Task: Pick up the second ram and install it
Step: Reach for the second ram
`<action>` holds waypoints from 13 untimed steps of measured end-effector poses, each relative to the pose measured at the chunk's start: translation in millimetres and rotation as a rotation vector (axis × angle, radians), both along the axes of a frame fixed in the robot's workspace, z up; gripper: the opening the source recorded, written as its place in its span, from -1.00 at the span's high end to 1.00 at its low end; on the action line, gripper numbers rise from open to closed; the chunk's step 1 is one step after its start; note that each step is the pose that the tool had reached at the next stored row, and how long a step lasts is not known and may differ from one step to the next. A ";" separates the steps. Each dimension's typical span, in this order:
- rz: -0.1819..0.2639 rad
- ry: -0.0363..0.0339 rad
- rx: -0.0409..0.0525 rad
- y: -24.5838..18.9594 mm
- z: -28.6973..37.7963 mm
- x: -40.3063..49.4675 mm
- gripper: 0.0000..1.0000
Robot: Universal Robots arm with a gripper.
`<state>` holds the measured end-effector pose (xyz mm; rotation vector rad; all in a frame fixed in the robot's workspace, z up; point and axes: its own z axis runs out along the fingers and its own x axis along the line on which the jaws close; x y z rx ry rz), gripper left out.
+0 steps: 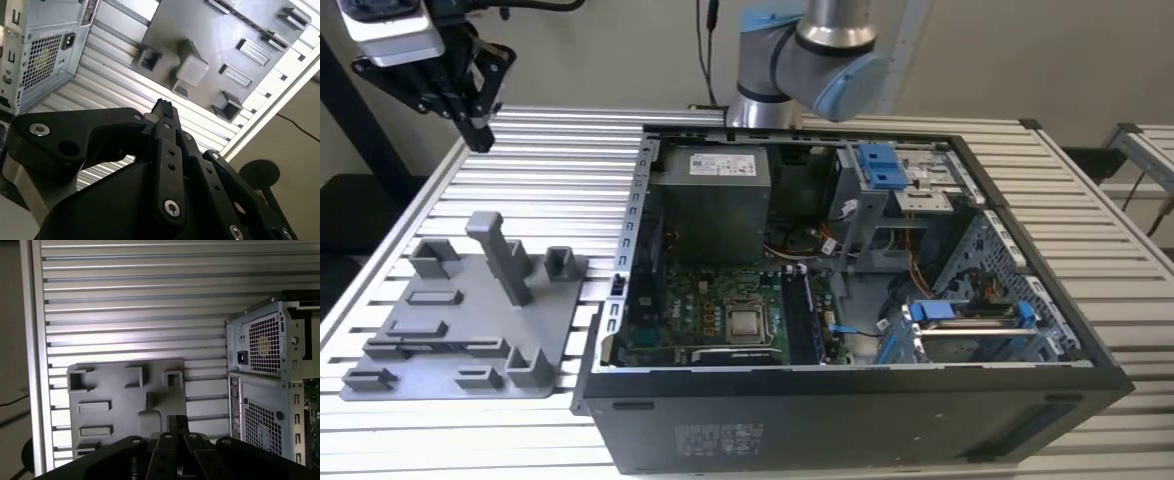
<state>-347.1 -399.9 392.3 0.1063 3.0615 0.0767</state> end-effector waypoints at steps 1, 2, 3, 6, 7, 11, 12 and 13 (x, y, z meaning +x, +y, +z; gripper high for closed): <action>0.000 -0.0014 0.0000 -0.1 0.0 -4.3 0.79; 0.000 -0.0026 0.0000 -0.2 0.0 -8.6 0.79; 0.000 -0.0039 0.0000 -0.3 0.0 -12.8 0.79; 0.000 -0.0079 0.0000 -0.6 0.0 -25.8 0.79; 0.000 -0.0095 0.0000 -0.7 -0.1 -30.3 0.79; 0.000 -0.0144 0.0000 -0.9 0.0 -46.5 0.79; 0.000 -0.0157 0.0001 -1.0 -0.1 -50.7 0.79; 0.000 -0.0170 0.0000 -1.1 0.0 -55.0 0.79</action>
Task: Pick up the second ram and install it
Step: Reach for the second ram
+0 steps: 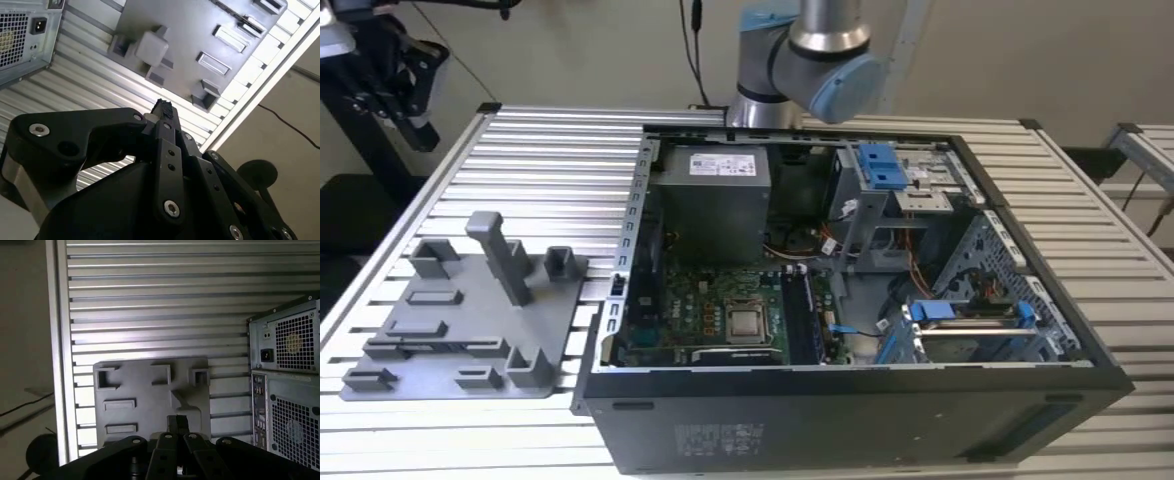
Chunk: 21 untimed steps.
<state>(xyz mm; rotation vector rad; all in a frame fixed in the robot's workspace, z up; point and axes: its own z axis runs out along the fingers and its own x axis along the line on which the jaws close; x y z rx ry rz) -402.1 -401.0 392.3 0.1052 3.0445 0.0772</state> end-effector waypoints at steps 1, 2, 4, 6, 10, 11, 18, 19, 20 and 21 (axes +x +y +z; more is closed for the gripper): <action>0.000 -0.0013 0.0000 -0.1 0.0 -4.4 0.79; 0.000 -0.0027 0.0000 -0.2 0.0 -8.5 0.79; 0.000 -0.0049 0.0000 -0.3 0.0 -16.2 0.79; 0.000 -0.0072 -0.0001 -0.6 0.0 -24.4 0.79; 0.000 -0.0123 0.0000 -1.1 0.0 -40.7 0.79; 0.000 -0.0134 0.0000 -1.2 0.0 -44.2 0.79; 0.000 -0.0218 0.0000 -2.3 0.0 -71.0 0.79; 0.000 -0.0231 0.0000 -2.5 0.0 -74.6 0.79; 0.000 -0.0237 0.0000 -2.6 0.0 -76.8 0.79; 0.000 -0.0237 -0.0001 -2.7 0.0 -77.3 0.79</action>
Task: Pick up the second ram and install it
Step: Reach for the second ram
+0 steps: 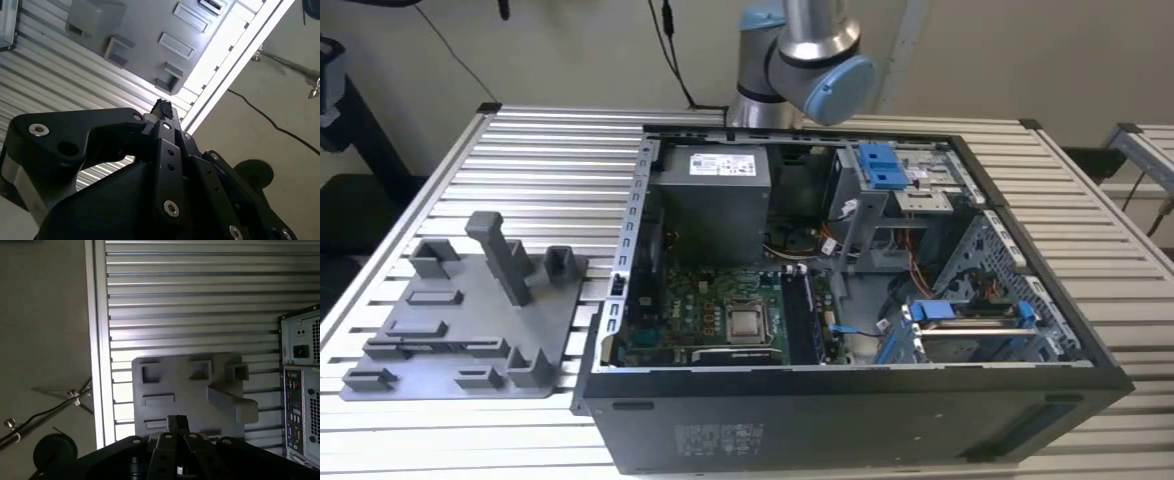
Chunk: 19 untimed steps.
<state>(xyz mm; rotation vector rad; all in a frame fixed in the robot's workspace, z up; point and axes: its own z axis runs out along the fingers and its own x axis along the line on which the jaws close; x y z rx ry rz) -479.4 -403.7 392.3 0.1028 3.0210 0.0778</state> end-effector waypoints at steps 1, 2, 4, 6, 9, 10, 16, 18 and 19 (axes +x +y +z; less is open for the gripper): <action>0.000 -0.0001 0.0000 0.0 0.0 0.0 0.79; 0.000 0.0000 0.0000 0.0 0.0 0.0 0.79; 0.000 0.0006 0.0002 0.0 0.0 5.9 0.79; 0.000 0.0012 0.0001 -0.1 -0.1 15.1 0.79; 0.000 0.0019 0.0001 -0.9 -0.5 28.7 0.79; 0.000 0.0021 0.0001 -2.0 -0.7 33.0 0.79; 0.000 0.0171 -0.0010 -10.7 -2.1 42.0 0.79; 0.000 0.0459 -0.0010 -16.5 -2.3 43.1 0.79; 0.000 0.0602 -0.0011 -19.3 -2.4 43.8 0.79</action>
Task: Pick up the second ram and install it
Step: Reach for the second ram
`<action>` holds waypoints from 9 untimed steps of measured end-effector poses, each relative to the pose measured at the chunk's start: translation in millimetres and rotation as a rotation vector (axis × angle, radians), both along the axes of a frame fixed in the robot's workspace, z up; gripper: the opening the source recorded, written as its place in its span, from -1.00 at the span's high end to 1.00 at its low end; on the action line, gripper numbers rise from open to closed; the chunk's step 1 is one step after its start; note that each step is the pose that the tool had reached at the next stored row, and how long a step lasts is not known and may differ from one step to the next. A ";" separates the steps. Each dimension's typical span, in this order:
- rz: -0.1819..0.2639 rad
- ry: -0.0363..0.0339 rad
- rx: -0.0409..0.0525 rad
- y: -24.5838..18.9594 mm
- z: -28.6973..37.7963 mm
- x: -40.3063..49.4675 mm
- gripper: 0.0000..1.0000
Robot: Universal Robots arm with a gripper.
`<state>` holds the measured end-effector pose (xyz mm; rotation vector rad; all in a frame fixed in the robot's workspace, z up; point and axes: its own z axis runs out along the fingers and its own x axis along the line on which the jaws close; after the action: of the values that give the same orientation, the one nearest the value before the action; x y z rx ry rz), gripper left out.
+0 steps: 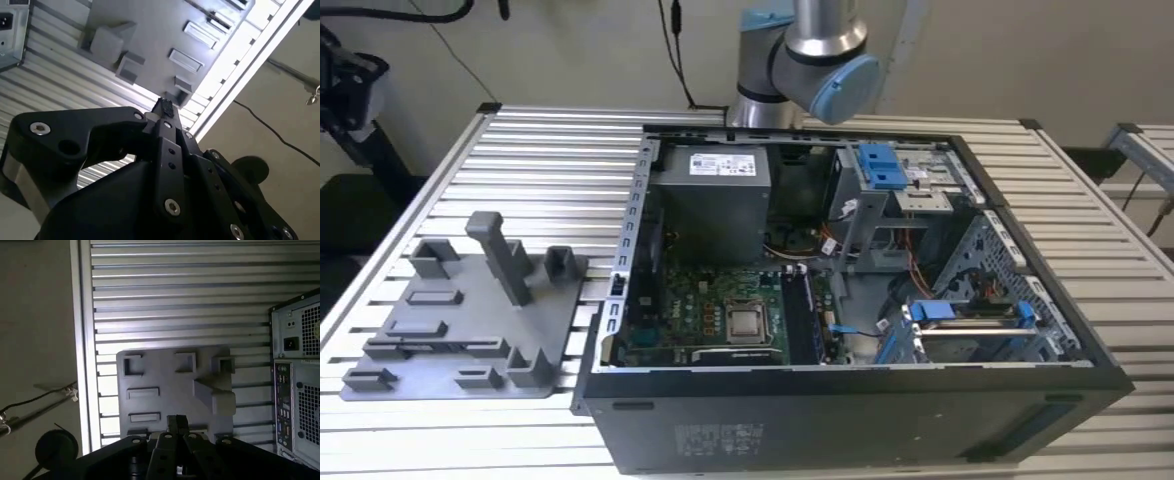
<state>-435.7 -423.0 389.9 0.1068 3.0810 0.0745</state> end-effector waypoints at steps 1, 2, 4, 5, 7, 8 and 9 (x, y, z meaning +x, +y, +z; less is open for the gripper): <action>0.000 0.0126 -0.0001 -2.4 -0.2 0.9 0.79; 0.000 0.0228 -0.0001 -4.5 -0.5 2.4 0.79; 0.000 0.0349 0.0000 -8.4 -2.2 6.9 0.79; 0.000 0.0380 -0.0001 -10.1 -3.1 9.8 0.79; 0.000 0.0436 0.0000 -11.8 -5.4 16.7 0.79; 0.000 0.0460 0.0000 -12.4 -6.6 20.0 0.79; 0.000 0.0482 0.0000 -13.2 -7.7 23.3 0.79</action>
<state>-412.4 -436.2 382.2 0.1104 3.1292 0.0729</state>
